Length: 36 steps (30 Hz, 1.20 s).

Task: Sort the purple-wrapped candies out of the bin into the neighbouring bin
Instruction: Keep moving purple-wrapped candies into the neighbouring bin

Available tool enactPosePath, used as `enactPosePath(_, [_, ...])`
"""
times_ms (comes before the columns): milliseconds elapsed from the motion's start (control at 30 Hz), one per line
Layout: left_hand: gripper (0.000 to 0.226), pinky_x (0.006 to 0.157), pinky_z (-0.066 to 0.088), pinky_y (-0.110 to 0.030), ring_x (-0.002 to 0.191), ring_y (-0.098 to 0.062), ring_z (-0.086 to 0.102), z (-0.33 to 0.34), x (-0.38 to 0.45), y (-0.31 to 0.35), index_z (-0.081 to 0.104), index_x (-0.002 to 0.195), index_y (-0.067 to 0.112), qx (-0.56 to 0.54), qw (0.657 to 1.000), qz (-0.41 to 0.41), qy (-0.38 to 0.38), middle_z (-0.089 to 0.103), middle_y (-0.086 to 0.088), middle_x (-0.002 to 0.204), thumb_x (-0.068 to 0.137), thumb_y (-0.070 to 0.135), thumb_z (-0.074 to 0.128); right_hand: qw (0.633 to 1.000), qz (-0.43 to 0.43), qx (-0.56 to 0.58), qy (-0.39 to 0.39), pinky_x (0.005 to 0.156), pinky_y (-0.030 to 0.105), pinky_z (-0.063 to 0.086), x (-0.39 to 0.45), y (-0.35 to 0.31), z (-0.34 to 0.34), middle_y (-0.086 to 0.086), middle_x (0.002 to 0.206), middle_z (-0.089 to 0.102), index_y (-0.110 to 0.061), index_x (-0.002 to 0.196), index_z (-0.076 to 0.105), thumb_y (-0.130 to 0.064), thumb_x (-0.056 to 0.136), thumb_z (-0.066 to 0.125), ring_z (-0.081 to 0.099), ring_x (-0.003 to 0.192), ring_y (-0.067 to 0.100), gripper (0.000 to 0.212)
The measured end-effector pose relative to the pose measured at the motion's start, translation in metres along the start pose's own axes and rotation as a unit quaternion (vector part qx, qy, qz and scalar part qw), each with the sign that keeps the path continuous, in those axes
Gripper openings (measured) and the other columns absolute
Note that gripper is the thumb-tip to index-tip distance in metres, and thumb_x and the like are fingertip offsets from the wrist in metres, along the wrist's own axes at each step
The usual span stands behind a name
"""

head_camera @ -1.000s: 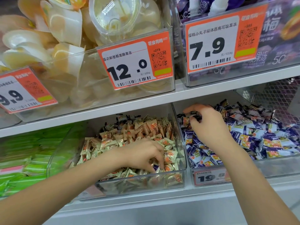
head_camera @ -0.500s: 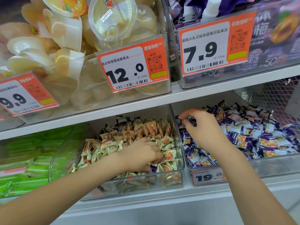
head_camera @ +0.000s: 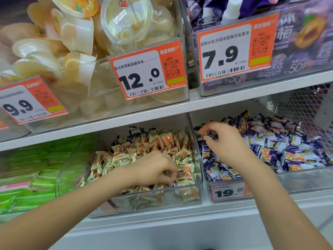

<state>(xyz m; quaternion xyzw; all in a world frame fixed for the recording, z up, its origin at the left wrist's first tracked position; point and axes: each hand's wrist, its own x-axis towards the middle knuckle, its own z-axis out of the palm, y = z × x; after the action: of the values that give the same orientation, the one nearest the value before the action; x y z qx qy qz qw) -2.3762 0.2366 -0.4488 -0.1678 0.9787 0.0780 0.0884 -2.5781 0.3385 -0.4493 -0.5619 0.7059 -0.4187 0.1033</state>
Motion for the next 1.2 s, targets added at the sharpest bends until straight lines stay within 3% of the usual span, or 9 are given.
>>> enactPosePath(133, [0.012,0.062,0.047,-0.01,0.066,0.008,0.061,-0.018,-0.005,0.009,0.06,0.076,0.025,-0.216,0.95,-0.15,0.17,0.067,0.009,0.073,0.084,0.023,0.069,0.984,-0.059,0.149,0.079,0.068,0.006,0.044,-0.004,-0.026,-0.002,-0.021,0.085,0.066,-0.04,0.088,0.061,-0.025,0.089,0.061,0.058,0.083,-0.008,0.015])
enactPosePath(300, [0.009,0.071,0.056,-0.034,0.069,-0.016,0.072,-0.026,-0.012,0.031,0.064,0.081,0.009,-0.451,0.836,-0.192,0.246,0.072,-0.006,0.068,0.081,0.012,0.072,0.985,-0.118,0.11,-0.062,0.068,0.005,0.042,-0.008,-0.043,0.013,-0.02,0.083,0.067,-0.028,0.095,0.07,-0.021,0.083,0.069,0.059,0.081,-0.006,0.013])
enactPosePath(533, [0.011,0.065,0.056,-0.02,0.066,-0.012,0.069,-0.023,-0.015,0.042,0.064,0.092,0.0,-0.581,0.737,-0.186,0.29,0.072,-0.009,0.072,0.084,0.008,0.067,0.983,-0.146,0.077,-0.083,0.066,-0.002,0.033,-0.015,-0.049,0.013,-0.022,0.085,0.063,-0.025,0.1,0.068,-0.017,0.082,0.072,0.049,0.069,-0.022,0.02])
enactPosePath(667, [0.013,0.07,0.054,-0.016,0.077,-0.005,0.067,-0.014,-0.039,0.028,0.06,0.094,0.018,-0.41,0.815,-0.244,0.328,0.071,0.003,0.083,0.084,0.017,0.069,0.995,-0.07,0.042,0.057,0.065,0.01,0.039,-0.01,-0.035,0.002,-0.011,0.087,0.064,-0.024,0.103,0.067,-0.018,0.086,0.067,0.054,0.073,-0.001,0.018])
enactPosePath(733, [0.014,0.065,0.048,-0.01,0.075,0.001,0.06,-0.001,-0.064,0.02,0.059,0.088,0.025,-0.312,0.823,-0.287,0.378,0.066,0.009,0.083,0.083,0.017,0.069,0.988,-0.023,-0.096,0.116,0.074,0.033,0.038,-0.008,-0.022,-0.008,0.001,0.085,0.064,-0.021,0.107,0.067,-0.029,0.088,0.064,0.051,0.088,0.022,0.021])
enactPosePath(833, [0.019,0.058,0.043,-0.011,0.073,-0.001,0.057,0.017,-0.095,0.008,0.06,0.08,0.027,-0.25,0.823,-0.323,0.395,0.063,0.011,0.081,0.083,0.009,0.067,0.971,-0.08,-0.179,0.14,0.073,0.038,0.028,-0.013,-0.023,-0.009,-0.003,0.076,0.053,-0.02,0.101,0.068,-0.036,0.085,0.066,0.049,0.091,0.034,0.023])
enactPosePath(967, [0.023,0.065,0.041,-0.011,0.078,-0.001,0.059,0.022,-0.111,-0.008,0.06,0.08,0.027,-0.2,0.822,-0.336,0.414,0.063,0.014,0.081,0.083,0.004,0.063,0.977,-0.191,-0.087,0.038,0.079,0.031,0.037,-0.015,-0.058,0.024,-0.016,0.093,0.059,-0.026,0.105,0.066,-0.03,0.088,0.06,0.051,0.097,0.018,0.019])
enactPosePath(1100, [0.016,0.07,0.047,-0.027,0.08,-0.01,0.056,0.021,-0.103,-0.005,0.061,0.082,0.025,-0.153,0.85,-0.301,0.405,0.06,0.01,0.082,0.084,0.008,0.061,0.978,-0.14,-0.109,-0.114,0.092,0.034,0.044,0.014,-0.08,0.089,-0.001,0.123,0.061,-0.031,0.136,0.046,-0.036,0.095,0.052,0.054,0.113,0.02,0.042])
enactPosePath(1200, [0.01,0.074,0.044,-0.035,0.085,-0.017,0.053,0.022,-0.104,-0.016,0.064,0.088,0.022,-0.11,0.863,-0.296,0.395,0.059,0.007,0.085,0.082,0.013,0.062,0.931,-0.087,-0.246,-0.257,0.115,0.05,0.021,0.047,-0.083,0.132,0.0,0.155,0.028,-0.037,0.148,0.022,-0.049,0.097,0.04,0.024,0.141,0.028,0.056])
